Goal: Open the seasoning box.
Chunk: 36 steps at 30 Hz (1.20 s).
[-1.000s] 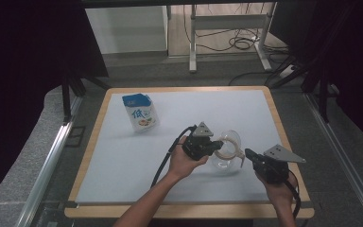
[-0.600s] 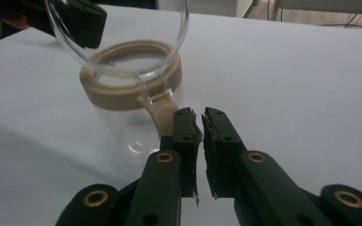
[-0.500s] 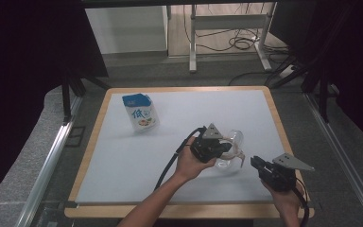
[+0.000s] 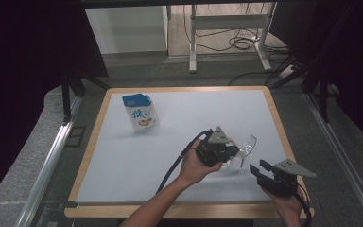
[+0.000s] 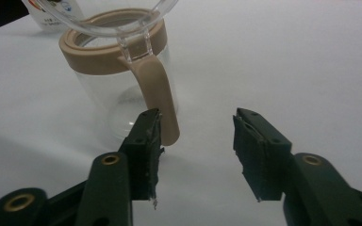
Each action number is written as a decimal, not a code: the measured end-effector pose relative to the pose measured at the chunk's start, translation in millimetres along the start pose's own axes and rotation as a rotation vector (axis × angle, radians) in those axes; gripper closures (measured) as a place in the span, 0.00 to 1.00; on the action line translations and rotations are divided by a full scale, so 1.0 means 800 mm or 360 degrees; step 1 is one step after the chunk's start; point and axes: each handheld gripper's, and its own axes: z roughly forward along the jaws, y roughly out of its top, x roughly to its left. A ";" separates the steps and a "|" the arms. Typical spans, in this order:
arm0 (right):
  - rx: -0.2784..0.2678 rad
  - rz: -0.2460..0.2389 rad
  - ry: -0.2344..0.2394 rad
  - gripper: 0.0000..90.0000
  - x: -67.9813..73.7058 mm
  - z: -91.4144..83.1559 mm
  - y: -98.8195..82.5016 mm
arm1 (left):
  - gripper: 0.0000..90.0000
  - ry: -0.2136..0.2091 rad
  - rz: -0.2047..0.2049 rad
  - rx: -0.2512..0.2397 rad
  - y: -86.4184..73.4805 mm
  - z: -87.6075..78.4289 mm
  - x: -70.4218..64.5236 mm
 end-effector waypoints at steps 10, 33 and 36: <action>-0.0084 -0.0060 0.0061 0.37 0.024 -0.003 -0.007 | 0.45 0.0157 -0.0177 -0.0066 -0.069 -0.089 0.052; -0.0098 -0.0244 0.0326 0.31 0.127 0.017 -0.019 | 0.35 0.0471 -0.0441 0.0000 -0.207 -0.196 0.111; -0.0109 -0.0254 0.0344 0.31 0.134 0.021 -0.019 | 0.35 0.0490 -0.0461 -0.0014 -0.212 -0.203 0.118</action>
